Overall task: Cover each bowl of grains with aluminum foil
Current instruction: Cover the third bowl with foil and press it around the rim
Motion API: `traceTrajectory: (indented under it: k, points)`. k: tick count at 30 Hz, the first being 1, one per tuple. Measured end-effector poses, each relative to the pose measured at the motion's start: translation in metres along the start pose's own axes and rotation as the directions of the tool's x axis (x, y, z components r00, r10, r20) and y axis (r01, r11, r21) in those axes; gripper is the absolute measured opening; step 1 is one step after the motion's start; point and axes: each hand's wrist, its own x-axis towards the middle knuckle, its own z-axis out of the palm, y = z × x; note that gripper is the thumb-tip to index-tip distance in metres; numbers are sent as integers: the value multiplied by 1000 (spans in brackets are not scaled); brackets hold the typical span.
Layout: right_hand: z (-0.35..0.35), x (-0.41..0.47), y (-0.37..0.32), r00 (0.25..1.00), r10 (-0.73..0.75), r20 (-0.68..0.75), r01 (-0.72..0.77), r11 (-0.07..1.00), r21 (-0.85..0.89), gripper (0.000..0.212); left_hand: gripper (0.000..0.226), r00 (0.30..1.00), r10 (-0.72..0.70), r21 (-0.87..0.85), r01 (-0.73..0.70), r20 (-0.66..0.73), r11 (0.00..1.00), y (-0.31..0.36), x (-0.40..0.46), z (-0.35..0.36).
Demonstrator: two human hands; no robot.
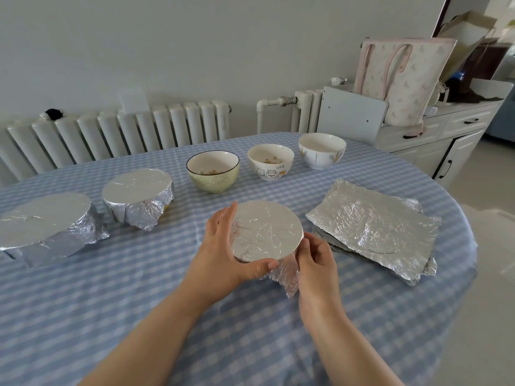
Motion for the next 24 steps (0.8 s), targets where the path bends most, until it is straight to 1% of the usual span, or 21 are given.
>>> traceTrajectory:
  k: [4, 10, 17, 22, 24]
  points:
    - [5, 2, -3, 997, 60, -39, -56, 995, 82, 12, 135, 1000, 3, -1, -3, -7, 1000, -1, 1, 1]
    - [4, 8, -8, 995, 86, -42, -82, 994, 78, 13, 133, 1000, 11, 4, -11, 4, 1000, -3, 2, 1]
    - [5, 15, -14, 989, 143, -40, -139, 986, 91, 20, 135, 1000, 20, 36, -20, 0, 999, -3, 2, 2]
    - [7, 17, -10, 989, 130, -75, -125, 990, 68, 19, 135, 1000, 19, 47, -20, 3, 999, -2, 2, 1]
    - [7, 19, -7, 990, 92, -105, -92, 996, 10, 17, 135, 1000, 16, 39, -17, 6, 999, -2, 2, 1]
